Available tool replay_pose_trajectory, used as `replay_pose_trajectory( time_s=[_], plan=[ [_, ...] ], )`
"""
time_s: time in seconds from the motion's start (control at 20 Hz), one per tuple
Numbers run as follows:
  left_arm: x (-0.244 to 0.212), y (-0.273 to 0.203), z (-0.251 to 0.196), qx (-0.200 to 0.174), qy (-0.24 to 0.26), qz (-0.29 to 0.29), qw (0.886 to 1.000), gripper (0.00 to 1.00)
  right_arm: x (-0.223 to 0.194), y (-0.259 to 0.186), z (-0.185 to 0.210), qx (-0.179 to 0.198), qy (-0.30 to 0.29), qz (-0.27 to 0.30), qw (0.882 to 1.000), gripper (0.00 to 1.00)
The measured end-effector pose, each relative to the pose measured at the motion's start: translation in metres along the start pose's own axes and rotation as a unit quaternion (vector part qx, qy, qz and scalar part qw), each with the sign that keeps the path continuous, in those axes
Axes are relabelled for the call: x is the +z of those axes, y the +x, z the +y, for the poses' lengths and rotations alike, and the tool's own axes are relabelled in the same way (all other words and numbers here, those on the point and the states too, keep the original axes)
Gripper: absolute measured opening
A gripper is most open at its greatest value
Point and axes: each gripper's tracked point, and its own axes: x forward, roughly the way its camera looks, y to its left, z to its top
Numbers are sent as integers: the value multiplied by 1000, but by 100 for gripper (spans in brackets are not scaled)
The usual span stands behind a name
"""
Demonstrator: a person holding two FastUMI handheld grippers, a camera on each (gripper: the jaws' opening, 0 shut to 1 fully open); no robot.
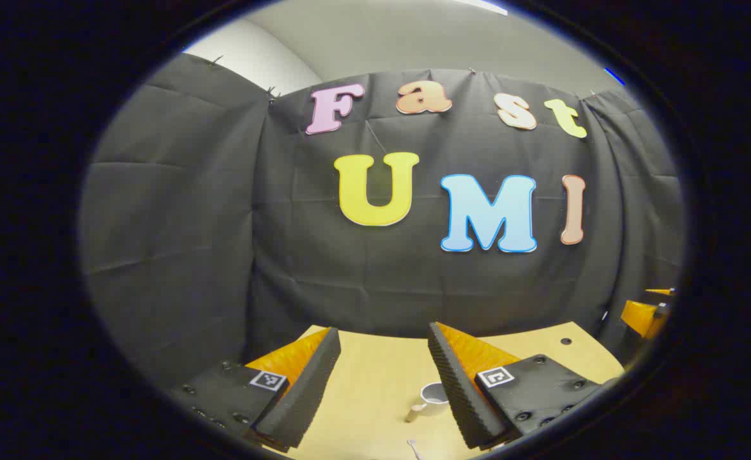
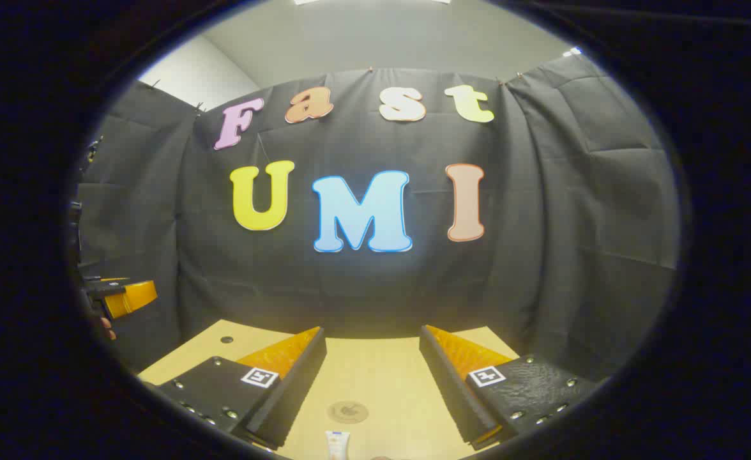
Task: Put the toothbrush and toothpaste on the desktop into the cup, then pick up the cup and place it on the coaster on the desktop.
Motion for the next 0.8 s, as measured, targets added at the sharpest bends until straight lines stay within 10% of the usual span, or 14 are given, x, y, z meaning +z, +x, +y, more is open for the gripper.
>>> replay_pose_trajectory(
  time_s=[0.8],
  plan=[
    [-25,1,-23,-32,-5,53,998,93,-28,0,2,12,22,53,998,93]
  ],
)
